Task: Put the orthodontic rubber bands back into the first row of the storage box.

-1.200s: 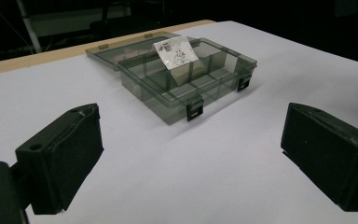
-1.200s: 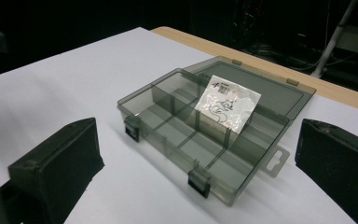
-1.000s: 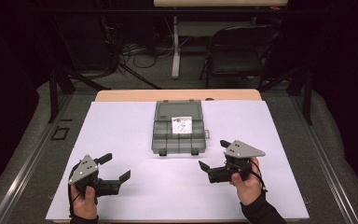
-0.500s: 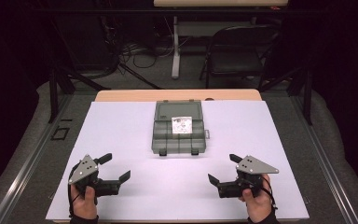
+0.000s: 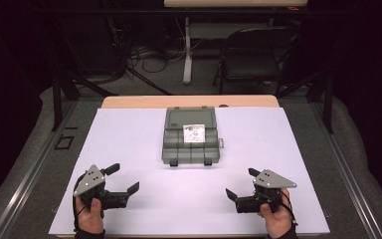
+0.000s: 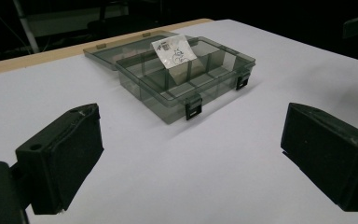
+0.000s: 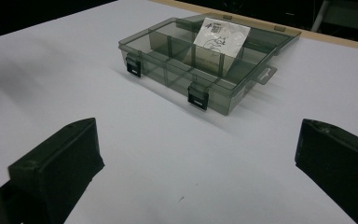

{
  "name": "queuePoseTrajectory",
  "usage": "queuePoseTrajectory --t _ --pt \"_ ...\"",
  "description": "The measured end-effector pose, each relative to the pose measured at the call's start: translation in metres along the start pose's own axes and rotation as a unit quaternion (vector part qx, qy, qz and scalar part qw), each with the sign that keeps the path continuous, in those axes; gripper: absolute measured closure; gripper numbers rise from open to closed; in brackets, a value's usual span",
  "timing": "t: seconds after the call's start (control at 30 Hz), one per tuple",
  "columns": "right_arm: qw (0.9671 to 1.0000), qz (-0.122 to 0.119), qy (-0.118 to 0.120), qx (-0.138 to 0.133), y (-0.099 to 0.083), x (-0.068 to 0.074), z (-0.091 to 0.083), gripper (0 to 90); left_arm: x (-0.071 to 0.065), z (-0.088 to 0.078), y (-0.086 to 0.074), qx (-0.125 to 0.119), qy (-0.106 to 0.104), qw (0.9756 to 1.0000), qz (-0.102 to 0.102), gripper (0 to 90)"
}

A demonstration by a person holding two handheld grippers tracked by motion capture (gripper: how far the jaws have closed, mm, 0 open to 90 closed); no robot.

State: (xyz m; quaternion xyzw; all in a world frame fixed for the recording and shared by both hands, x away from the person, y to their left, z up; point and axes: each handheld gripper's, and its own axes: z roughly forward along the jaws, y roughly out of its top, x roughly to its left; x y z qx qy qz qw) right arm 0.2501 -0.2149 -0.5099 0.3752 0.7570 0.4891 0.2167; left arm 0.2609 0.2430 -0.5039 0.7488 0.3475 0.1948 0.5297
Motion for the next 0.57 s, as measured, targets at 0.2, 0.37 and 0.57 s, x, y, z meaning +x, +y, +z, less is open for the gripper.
queuePoseTrajectory --t 0.2,0.37,0.57 --pt "0.9999 0.010 0.008 0.005 -0.0036 -0.0022 0.0040 0.0 0.0004 -0.0004 -0.0001 0.001 0.003 1.0000 0.001 5.4" --pt "0.9999 0.008 0.006 0.004 -0.0036 -0.0025 0.0034 0.0 0.0003 -0.0003 -0.0002 0.001 0.003 1.0000 0.001 5.4" --pt "1.0000 0.007 0.003 0.004 -0.0039 -0.0037 0.0033 0.0 0.0007 0.0000 0.0000 0.002 0.005 1.0000 0.002 5.4"
